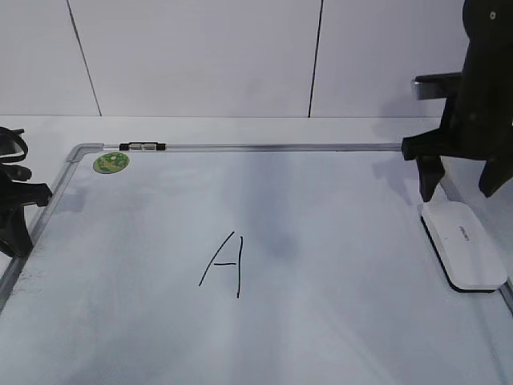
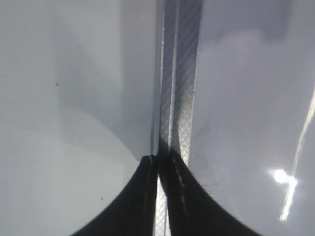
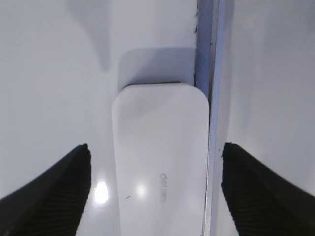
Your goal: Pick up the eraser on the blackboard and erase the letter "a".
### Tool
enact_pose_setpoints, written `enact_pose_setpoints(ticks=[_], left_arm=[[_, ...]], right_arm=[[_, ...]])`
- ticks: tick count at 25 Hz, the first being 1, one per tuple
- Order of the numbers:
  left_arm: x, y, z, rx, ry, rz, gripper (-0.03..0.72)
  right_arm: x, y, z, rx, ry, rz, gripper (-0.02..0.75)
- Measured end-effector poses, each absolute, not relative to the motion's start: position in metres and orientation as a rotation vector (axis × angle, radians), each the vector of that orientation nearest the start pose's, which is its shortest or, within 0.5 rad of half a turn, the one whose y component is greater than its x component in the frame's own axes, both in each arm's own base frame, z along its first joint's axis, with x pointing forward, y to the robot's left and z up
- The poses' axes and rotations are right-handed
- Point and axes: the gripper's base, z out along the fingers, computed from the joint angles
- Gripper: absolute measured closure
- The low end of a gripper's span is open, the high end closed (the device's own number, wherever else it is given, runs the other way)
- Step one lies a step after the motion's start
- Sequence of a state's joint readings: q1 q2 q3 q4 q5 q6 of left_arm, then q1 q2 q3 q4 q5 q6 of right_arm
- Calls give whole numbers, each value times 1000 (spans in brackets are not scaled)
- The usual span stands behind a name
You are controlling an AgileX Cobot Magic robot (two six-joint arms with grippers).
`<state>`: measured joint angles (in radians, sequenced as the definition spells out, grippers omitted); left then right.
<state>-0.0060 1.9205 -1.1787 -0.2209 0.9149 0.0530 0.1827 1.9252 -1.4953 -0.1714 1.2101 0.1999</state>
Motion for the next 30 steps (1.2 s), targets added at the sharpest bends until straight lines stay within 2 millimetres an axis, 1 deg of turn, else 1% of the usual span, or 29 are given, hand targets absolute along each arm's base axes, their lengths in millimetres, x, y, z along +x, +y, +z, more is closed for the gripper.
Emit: enact_pose_setpoints(ticks=[3,4,6,9,11,14,17,21,25,28,30], left_arm=[[346,-18,150,-119,3122,-275,659],[346,-18,150,-119,3122,-275,658],[347,-18,151,-116,3119,-273,653],[350,-17,154,-109,3116,-263,633],[354,-17,158,-111,3100,-255,598],[360,-15,163,-109,3082,-223,510],[359,-14,171,-105,3082,-197,422],[353,-12,193,-100,3041,-179,370],[344,-12,226,-86,2966,-177,332],[331,-12,256,-74,2896,-179,308],[320,-12,278,-65,2842,-178,299]], right_arm=[[376,55,240,-55,3029,-218,123],[375,55,243,-54,3020,-215,129],[374,54,247,-52,3015,-214,136],[374,55,247,-52,3017,-209,140],[373,55,247,-50,3019,-202,141],[373,56,247,-47,3021,-193,143],[373,56,247,-46,3021,-190,143],[373,58,247,-38,3028,-157,144],[371,59,251,-40,3024,-121,144],[365,59,268,-44,2982,-101,144],[357,58,286,-42,2934,-86,144]])
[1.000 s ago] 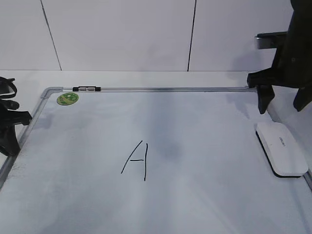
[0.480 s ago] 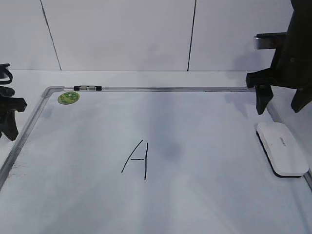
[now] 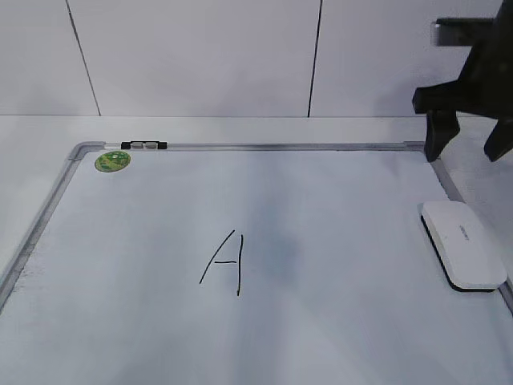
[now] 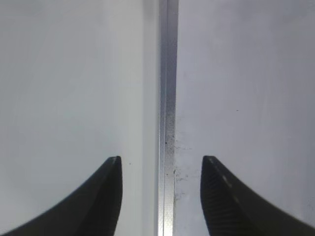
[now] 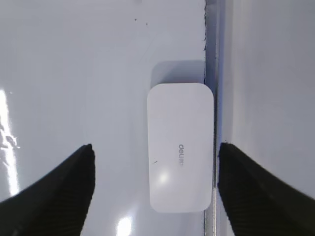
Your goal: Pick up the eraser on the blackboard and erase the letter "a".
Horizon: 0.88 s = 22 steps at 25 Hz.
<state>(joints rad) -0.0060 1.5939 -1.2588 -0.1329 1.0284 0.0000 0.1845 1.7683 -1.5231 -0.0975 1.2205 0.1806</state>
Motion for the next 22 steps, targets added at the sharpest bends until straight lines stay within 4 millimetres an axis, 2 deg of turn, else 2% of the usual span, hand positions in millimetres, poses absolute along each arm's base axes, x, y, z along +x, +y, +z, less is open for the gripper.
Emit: enact_pose_setpoints(ticks=[5,11,13,18,22], left_arm=[[290,-12,323,-57,2724,-181,295],[254,-14,360,-54,2642,-206,295],[242,-14,369,-51,2624,-216,290],[208,-15,393,-35,2559,-225,226],[177,-16,410,-22,2501,-243,205]], right_arm=[[334,54,329,-34,2817,-49,144],[293,49,382,-17,2672,33,144],[277,47,393,-14,2635,51,144],[227,40,406,-23,2577,64,145],[194,41,398,-107,2573,22,145]])
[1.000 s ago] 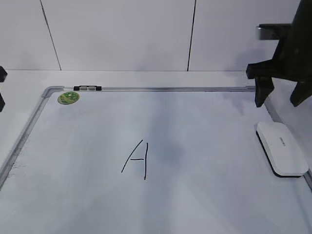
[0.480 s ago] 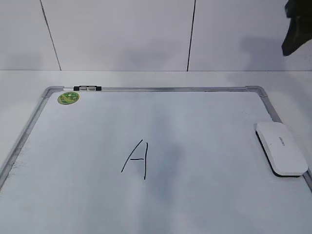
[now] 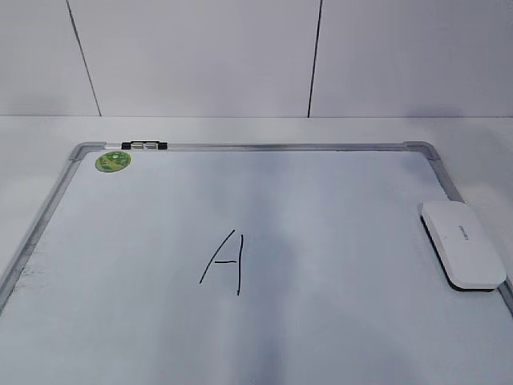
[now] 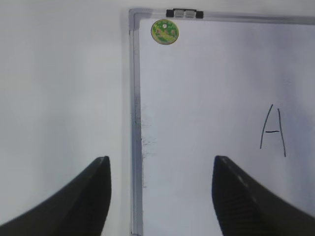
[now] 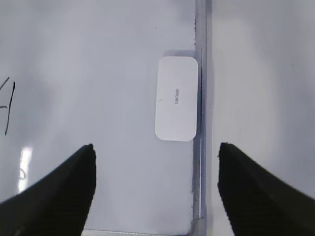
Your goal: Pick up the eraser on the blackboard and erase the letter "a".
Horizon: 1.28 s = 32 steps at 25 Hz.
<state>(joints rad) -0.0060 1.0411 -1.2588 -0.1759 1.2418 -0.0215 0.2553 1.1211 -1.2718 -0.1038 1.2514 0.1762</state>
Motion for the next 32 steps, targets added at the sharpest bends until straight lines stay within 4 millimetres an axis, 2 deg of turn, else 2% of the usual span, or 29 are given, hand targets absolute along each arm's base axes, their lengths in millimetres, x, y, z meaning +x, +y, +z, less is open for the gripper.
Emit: enact_pose_setpoints(ticks=[5,10,16,19,23,32], left_arm=[[137,-19,430,-2,2383,-287,203],[94,-24,445,57,2262,-320,202],[47,-23,449,101,2144,-328,202],[30,-22,438,104,2126,-327,202],[16,-22,413,108,2143,-341,202],[-3,-21,353,103,2198,-349,202]], right_arm=[[157,43,393,-213,2532,31,145],[122,34,404,-222,2427,61,145],[84,19,403,-203,2346,87,146],[68,13,396,-196,2320,102,146],[51,9,382,-196,2311,129,146],[29,1,339,-213,2330,125,146]])
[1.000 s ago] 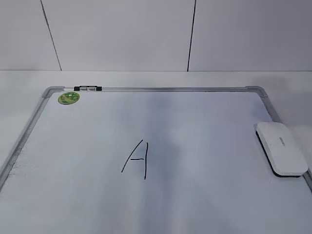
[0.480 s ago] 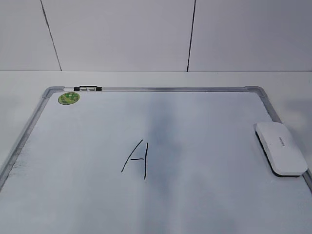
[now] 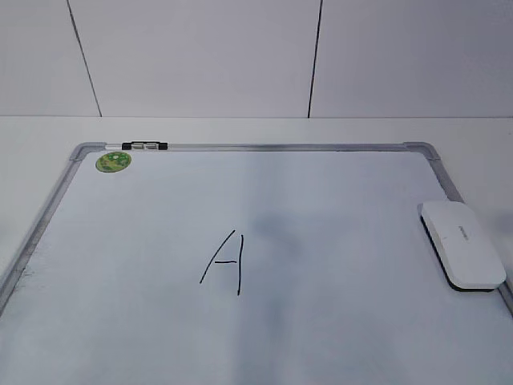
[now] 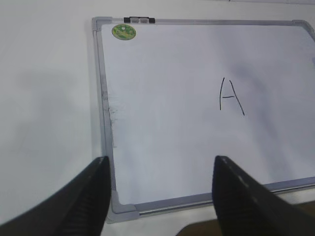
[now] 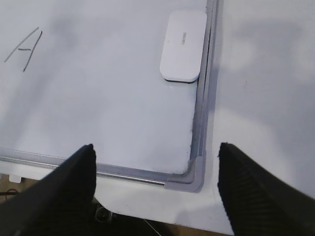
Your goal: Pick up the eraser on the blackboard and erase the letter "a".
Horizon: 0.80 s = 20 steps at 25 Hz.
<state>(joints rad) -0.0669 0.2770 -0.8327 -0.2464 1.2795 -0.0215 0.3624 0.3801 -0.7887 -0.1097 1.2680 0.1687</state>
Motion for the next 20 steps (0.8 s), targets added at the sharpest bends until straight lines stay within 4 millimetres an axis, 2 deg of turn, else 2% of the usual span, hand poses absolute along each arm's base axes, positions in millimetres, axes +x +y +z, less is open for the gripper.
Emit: enact_pose_setpoints(ticks=[6,20], left_arm=[[-13,-20,327,126,2199,-337,202],[2,-20,283,178,2322,-301,202]], right_arm=[[23,-1,305,-231,2384,105,146],[16,-4,275,-291,2402,76,146]])
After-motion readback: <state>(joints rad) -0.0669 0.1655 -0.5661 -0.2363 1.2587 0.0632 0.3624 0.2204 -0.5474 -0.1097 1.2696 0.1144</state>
